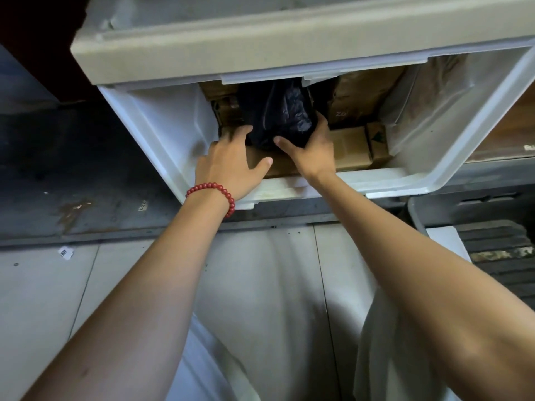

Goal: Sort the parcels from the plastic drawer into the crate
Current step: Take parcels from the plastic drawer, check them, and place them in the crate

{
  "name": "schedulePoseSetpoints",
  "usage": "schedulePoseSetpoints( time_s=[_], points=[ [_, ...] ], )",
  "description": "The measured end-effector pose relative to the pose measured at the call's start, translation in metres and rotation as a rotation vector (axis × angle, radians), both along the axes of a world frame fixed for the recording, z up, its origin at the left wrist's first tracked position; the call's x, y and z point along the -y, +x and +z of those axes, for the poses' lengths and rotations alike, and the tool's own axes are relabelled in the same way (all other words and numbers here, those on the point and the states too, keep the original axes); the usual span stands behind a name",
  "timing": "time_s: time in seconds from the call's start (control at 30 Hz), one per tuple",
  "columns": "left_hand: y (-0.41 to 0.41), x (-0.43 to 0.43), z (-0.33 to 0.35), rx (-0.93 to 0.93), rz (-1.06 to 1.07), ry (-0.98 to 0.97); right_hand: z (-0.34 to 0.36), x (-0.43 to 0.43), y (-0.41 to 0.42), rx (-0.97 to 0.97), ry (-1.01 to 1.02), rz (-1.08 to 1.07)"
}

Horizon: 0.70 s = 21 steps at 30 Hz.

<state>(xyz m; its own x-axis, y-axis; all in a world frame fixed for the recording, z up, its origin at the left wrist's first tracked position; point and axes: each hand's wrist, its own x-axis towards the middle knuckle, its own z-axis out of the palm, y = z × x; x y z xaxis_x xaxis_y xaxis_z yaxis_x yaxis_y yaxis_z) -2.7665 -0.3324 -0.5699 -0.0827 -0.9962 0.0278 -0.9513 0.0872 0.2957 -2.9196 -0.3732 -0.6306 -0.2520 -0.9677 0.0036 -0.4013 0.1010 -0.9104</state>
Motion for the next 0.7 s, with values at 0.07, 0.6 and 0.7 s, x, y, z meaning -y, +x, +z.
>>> schedulePoseSetpoints(
  time_s=[0.07,0.6,0.7],
  points=[
    [0.001,0.000,0.000,0.000,0.001,0.006,-0.004,0.000,-0.007,-0.035,0.026,-0.017],
    [-0.001,-0.011,0.008,-0.152,0.050,0.007,0.027,-0.047,-0.015,0.316,0.007,0.084],
    [-0.001,-0.016,0.014,-0.243,0.115,-0.007,0.033,-0.059,-0.019,0.291,-0.032,0.115]
  ],
)
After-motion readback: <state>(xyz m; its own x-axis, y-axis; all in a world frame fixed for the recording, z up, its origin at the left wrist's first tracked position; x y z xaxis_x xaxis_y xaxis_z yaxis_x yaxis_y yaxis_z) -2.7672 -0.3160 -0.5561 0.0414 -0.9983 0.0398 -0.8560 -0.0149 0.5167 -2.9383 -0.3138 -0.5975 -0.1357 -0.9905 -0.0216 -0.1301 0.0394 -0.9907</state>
